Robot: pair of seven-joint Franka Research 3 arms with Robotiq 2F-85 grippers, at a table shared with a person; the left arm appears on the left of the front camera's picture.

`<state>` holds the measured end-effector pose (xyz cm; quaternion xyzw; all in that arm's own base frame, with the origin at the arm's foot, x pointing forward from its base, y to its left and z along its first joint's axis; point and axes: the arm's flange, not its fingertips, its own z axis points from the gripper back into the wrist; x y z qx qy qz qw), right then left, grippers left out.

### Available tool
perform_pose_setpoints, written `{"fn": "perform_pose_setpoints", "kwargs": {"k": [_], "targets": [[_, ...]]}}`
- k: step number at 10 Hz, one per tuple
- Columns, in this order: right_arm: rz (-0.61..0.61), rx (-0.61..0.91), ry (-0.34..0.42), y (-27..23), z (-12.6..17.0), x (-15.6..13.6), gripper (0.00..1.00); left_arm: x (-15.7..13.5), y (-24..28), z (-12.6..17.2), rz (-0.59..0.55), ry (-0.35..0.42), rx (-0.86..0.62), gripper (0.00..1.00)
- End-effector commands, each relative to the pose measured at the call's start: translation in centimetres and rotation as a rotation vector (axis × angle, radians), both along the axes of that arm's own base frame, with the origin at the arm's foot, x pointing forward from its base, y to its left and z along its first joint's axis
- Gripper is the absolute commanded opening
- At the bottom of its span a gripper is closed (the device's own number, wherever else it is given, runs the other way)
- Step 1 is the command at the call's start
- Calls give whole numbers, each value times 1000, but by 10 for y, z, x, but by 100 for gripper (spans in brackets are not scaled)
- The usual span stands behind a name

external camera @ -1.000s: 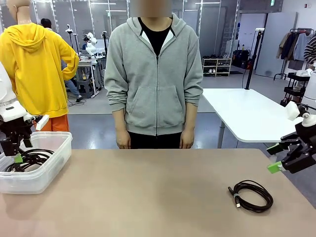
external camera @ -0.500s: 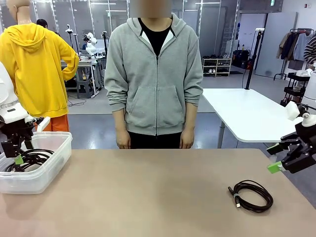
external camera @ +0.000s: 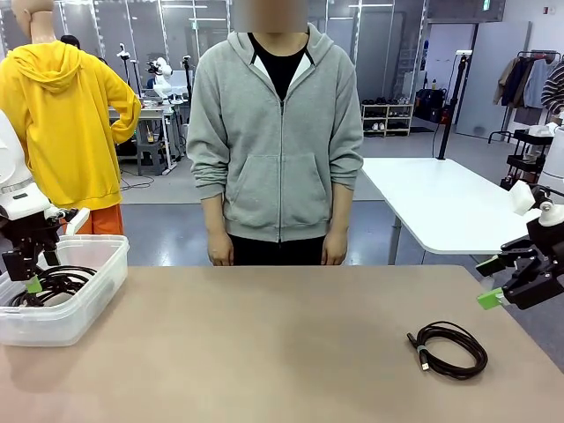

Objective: Organize and store the cables.
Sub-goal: Place the USB Extension Cable into the Organizing box.

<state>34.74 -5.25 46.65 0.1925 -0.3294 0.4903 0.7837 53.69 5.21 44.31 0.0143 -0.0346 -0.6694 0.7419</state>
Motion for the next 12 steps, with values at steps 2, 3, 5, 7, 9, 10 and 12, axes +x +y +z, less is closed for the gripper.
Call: {"fn": "perform_pose_setpoints", "kwargs": {"k": [2, 3, 5, 7, 9, 10, 12], "targets": [[2, 12, 1, 0, 1, 1, 100, 3, 3, 1, -11, -3, 3, 100], [2, 12, 1, 0, 1, 1, 100, 3, 3, 1, -11, -3, 3, 100], [2, 12, 1, 0, 1, 1, 100, 3, 3, 1, -11, -3, 3, 100], [0, 0, 0, 0, 0, 0, 100, 0, -4, 8, 17, -36, -45, 100], [-71, -152, 113, 29, 39, 2, 100, -29, -14, 34, 44, -94, -90, 100], [-121, -246, 192, 44, 45, 14, 100, -55, -20, 49, 90, -105, -127, 100], [-210, -362, 333, 65, 42, 40, 100, -111, -32, 73, 208, -81, -266, 100]]}}
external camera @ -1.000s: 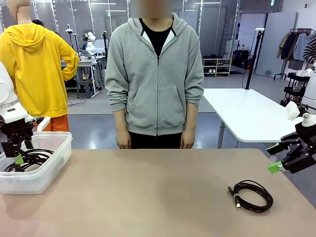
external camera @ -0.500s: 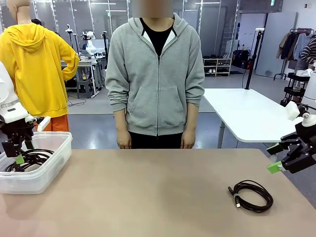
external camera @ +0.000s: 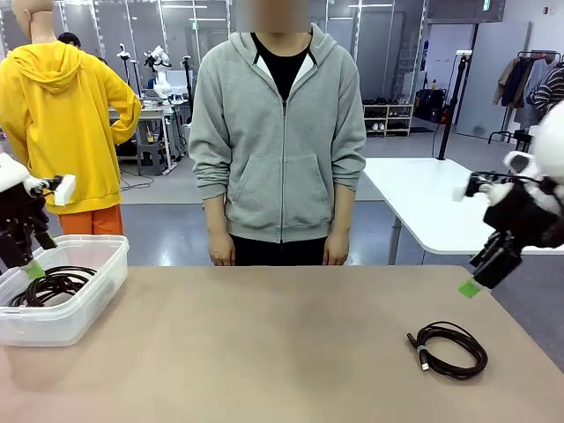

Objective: Organize and store the cables.
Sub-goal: Place the USB Extension Cable into the Organizing box.

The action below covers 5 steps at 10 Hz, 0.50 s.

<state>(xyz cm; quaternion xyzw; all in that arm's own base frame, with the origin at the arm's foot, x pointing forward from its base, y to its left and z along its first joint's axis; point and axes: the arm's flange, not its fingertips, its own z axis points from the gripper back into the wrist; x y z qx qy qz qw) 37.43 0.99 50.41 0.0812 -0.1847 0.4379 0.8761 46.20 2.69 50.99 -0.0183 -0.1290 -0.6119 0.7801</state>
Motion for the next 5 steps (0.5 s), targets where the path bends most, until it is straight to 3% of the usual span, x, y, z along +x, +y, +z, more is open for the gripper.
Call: {"fn": "perform_pose_setpoints", "kwargs": {"k": [1, 2, 5], "targets": [[-60, -40, 193, 11, -1, 25, 100, -62, -13, 17, 115, 14, -157, 100], [-91, -74, 253, 25, -9, 37, 100, -95, -22, 25, 189, 9, -189, 100], [-185, -126, 298, 39, -27, 60, 100, -161, -49, 33, 434, 16, -236, 100]]}}
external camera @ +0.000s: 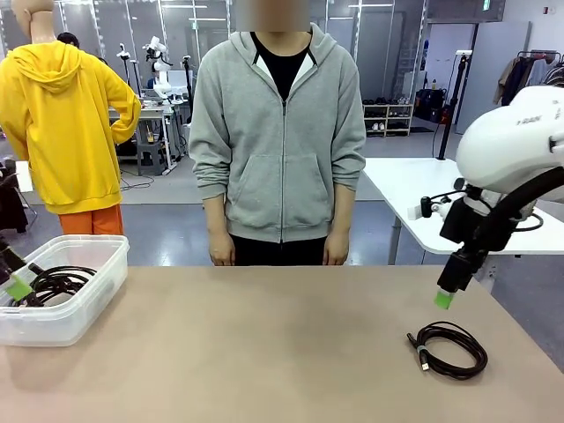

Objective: Organize and store the cables.
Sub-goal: Place the USB Extension Cable into the Organizing box.

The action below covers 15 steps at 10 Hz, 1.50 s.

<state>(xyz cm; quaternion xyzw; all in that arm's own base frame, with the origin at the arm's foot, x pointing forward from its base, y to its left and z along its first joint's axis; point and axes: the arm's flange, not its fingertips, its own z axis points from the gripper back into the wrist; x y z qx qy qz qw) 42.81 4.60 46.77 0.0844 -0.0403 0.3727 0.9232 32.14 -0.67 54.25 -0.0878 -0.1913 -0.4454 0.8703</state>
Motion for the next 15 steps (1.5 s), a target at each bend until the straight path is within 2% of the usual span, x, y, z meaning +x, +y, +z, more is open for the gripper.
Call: {"fn": "perform_pose_setpoints", "kwargs": {"k": [1, 2, 3, 4, 5, 10, 12, 15], "targets": [[-110, -70, 24, 10, 5, 6, 100, -39, -20, 6, 79, -14, -19, 100], [-172, -104, 34, 17, -1, 4, 100, -44, -19, 6, 79, -47, -4, 100], [-231, -107, 37, 24, -8, 4, 100, -19, -8, 3, 56, -8, -18, 100], [-292, -100, 68, 30, -20, 4, 100, -19, -8, 3, 56, -8, -18, 100], [-387, -105, 54, 38, -35, 5, 100, -19, -8, 3, 56, -8, -18, 100], [-671, -141, -51, 49, -108, 6, 100, -19, -8, 3, 56, -8, -18, 100], [-727, -128, -53, 46, -123, 6, 100, -19, -8, 3, 56, -8, -18, 100], [-744, -109, -21, 46, -144, 9, 100, -19, -8, 3, 56, -8, -18, 100]]}}
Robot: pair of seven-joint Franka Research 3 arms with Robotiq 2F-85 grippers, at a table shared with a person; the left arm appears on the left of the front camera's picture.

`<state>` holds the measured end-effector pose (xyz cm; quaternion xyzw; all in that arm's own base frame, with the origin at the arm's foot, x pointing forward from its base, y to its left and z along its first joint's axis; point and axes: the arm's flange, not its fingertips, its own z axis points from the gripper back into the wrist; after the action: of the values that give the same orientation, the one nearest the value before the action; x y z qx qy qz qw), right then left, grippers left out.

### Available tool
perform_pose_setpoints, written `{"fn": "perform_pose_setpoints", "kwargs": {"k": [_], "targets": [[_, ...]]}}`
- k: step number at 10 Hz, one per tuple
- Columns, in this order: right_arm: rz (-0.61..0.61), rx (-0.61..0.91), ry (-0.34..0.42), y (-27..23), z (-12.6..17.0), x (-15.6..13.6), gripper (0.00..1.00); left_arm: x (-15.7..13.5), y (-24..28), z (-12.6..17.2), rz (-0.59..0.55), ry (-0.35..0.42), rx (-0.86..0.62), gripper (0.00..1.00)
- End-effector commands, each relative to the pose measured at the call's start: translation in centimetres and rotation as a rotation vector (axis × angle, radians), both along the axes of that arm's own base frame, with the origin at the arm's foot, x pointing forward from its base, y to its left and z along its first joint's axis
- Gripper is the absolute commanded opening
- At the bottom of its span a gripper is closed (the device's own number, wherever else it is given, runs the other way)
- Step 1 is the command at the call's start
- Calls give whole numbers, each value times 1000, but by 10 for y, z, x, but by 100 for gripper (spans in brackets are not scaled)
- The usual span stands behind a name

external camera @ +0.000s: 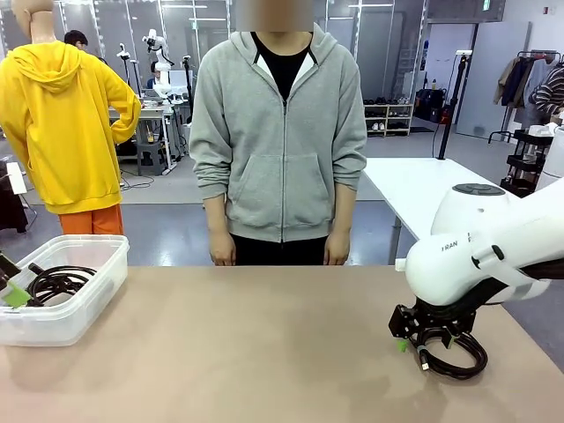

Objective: Organize and store the cables.
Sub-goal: Place the USB Extension Cable into the Organizing box.

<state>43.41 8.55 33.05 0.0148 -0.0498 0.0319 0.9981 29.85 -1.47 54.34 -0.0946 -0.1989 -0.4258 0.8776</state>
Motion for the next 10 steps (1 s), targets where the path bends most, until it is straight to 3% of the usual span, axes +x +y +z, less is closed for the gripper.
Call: {"fn": "perform_pose_setpoints", "kwargs": {"k": [1, 7, 8, 9, 10], "targets": [[-41, -36, -33, 3, -13, 9, 100, 3, 0, 2, 16, -6, 7, 100], [-7, 33, -31, -10, -29, 25, 100, 3, 0, 2, 16, -6, 7, 100], [5, 24, -29, -11, -29, 27, 86, 3, 0, 2, 16, -6, 7, 100], [8, 24, -25, -12, -30, 28, 40, 3, 0, 2, 16, -6, 7, 100], [9, 29, -21, -14, -30, 30, 26, 3, 0, 2, 16, -6, 7, 100]]}}
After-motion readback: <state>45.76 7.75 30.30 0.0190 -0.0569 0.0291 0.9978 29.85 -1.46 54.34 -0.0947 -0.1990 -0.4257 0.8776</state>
